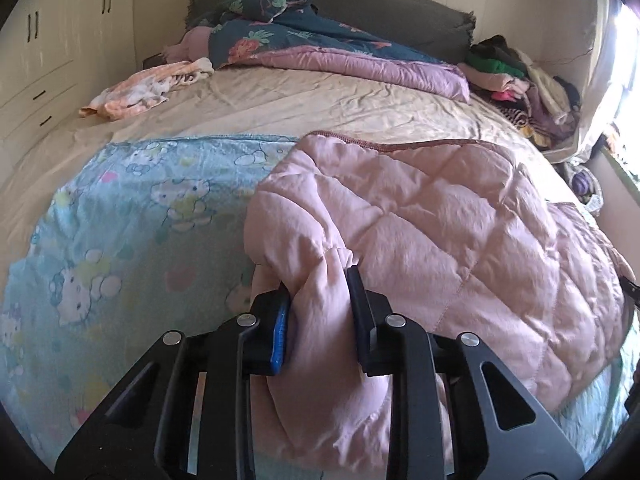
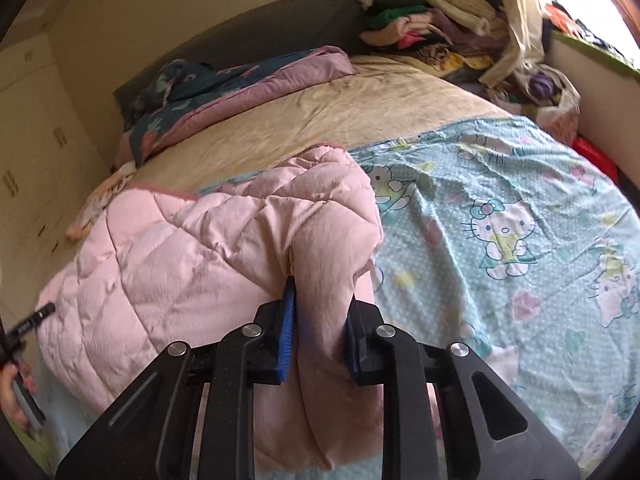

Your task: Fold large clothes

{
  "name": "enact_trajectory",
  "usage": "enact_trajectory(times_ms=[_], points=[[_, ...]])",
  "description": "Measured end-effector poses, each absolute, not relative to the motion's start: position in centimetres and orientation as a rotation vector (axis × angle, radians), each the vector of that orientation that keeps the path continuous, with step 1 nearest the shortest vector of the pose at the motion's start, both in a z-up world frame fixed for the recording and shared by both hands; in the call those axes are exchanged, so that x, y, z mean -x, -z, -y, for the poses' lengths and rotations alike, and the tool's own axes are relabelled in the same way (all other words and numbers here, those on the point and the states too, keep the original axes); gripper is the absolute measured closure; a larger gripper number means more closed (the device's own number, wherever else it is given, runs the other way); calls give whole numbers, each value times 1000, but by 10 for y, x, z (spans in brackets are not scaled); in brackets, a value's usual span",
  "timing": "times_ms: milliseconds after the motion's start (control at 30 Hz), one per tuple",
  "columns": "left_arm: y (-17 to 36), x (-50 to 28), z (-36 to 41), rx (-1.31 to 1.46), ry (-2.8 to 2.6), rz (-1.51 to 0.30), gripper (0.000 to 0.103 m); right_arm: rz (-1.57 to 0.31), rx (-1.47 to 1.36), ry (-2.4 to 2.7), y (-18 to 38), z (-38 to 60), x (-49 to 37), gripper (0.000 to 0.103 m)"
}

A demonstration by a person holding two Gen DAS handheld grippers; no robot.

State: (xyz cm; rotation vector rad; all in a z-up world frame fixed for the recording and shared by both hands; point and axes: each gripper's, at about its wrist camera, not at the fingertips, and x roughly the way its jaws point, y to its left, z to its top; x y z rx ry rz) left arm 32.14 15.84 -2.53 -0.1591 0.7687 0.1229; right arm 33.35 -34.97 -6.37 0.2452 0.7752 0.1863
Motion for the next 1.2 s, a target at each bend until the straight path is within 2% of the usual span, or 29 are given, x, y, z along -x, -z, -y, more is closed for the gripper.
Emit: enact_trajectory(times_ms=[333, 367, 433, 467, 500, 533, 567, 633, 667, 733, 800, 867, 933, 1200], points=[[46, -347, -156, 151, -156, -823, 81, -869, -271, -134, 91, 346, -359, 81], [45, -346, -156, 149, -159, -824, 80, -885, -271, -128, 90, 346, -358, 76], [40, -342, -156, 148, -169, -818, 69, -892, -291, -119, 86, 351, -352, 69], [37, -338, -157, 155, -167, -812, 65, -891, -293, -120, 84, 353, -349, 63], [34, -335, -158, 163, -164, -806, 57, -886, -293, -118, 80, 354, -345, 50], [32, -332, -158, 167, -161, -807, 53, -869, -295, -117, 74, 357, -337, 43], [31, -330, -157, 167, -160, -807, 51, -850, -296, -121, 68, 358, -330, 31], [26, -322, -157, 169, -167, -802, 39, -821, -290, -127, 59, 361, -319, 21], [23, -315, -157, 175, -168, -794, 37, -798, -282, -125, 52, 362, -309, 13], [18, -307, -155, 173, -169, -789, 28, -769, -280, -135, 44, 363, -297, 10], [14, -300, -153, 168, -164, -780, 22, -752, -283, -133, 38, 364, -284, 6], [10, -290, -152, 175, -164, -771, 19, -733, -290, -132, 35, 366, -273, 5], [8, -282, -151, 175, -166, -763, 11, -721, -286, -132, 32, 366, -263, 5], [15, -250, -144, 171, -173, -769, 10, -727, -304, -143, 40, 361, -232, 4]])
